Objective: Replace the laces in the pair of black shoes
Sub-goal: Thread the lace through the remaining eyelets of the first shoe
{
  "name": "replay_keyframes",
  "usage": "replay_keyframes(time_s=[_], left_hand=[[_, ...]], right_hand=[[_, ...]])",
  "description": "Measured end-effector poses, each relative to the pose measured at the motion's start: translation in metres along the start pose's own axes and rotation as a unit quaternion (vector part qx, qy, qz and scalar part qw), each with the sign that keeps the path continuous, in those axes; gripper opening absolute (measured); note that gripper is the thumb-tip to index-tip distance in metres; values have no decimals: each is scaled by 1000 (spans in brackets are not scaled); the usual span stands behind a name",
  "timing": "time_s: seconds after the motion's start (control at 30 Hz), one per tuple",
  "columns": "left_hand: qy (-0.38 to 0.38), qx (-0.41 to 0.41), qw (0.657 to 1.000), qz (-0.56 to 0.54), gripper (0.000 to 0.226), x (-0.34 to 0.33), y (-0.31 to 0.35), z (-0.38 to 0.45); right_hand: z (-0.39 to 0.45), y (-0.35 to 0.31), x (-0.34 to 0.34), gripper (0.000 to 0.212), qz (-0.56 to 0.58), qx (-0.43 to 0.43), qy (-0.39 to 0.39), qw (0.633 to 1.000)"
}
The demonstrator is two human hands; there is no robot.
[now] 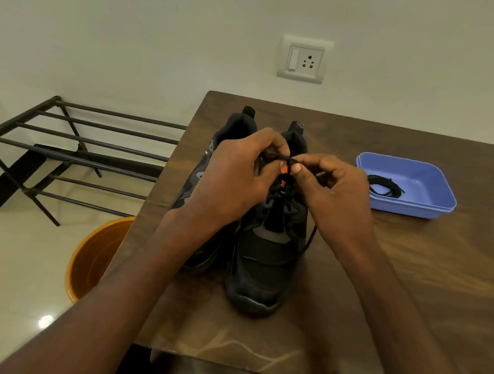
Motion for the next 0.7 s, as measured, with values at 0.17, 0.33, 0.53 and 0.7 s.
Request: replay_keyframes(time_s=[0.17,0.33,0.53,0.7], left_hand=[[-2,9,999,-33,33,8,0,0],[2,-30,1000,4,35,16,6,1],[-62,-54,995,-48,18,32,17,1],[-229,34,971,-66,29,40,21,-5]], right_hand=[[-3,-4,5,38,151,-75,-93,981],[-4,-5,-3,29,104,-109,-74,986],[-8,-4,-14,17,18,-128,-21,991],[-14,-8,-16,10,122,-227,-15,966]])
Point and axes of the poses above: each hand's wrist, its own z-axis towards the middle knuckle, its own x-axis out of the back of the hand, y = z × x, the point moved 3 cm from there along z, towards the middle knuckle, and after that the axes turned 7 degrees about -x, right-handed, at the moved point
